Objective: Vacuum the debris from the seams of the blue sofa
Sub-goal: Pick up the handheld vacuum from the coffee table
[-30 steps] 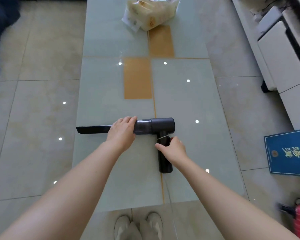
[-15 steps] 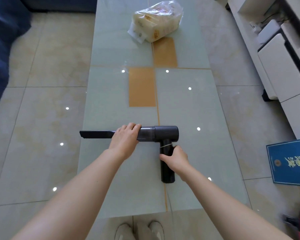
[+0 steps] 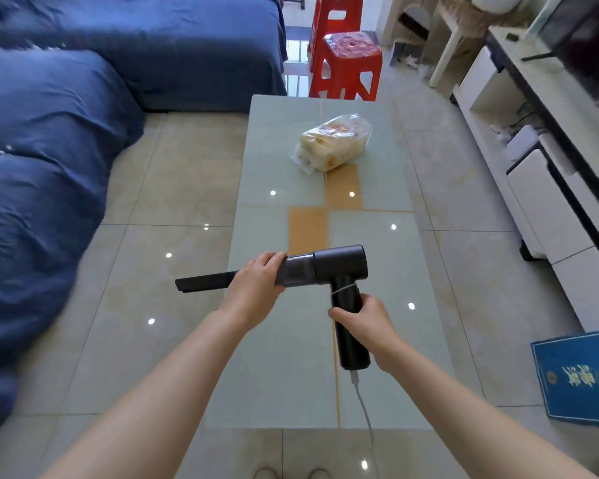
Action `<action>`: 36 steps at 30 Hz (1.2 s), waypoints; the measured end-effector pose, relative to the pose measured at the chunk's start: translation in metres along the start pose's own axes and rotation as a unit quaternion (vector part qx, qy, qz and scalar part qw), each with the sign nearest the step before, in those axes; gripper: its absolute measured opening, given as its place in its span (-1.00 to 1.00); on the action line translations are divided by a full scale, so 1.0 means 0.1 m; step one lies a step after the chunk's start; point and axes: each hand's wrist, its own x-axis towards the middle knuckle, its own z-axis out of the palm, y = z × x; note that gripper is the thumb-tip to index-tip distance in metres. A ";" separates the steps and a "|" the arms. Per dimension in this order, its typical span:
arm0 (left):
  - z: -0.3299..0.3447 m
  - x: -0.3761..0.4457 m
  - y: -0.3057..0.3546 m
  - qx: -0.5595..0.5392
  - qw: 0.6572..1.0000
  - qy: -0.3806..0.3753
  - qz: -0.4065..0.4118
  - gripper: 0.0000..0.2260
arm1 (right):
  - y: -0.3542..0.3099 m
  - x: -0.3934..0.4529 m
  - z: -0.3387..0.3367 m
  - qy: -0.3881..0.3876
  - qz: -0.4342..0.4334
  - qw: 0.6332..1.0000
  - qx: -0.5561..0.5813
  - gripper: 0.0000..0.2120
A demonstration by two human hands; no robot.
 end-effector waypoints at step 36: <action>-2.56 -2.27 0.81 -0.178 0.898 0.393 -0.083 -0.41 | -1.87 -2.91 -0.38 -0.329 -0.242 0.884 0.227 -0.50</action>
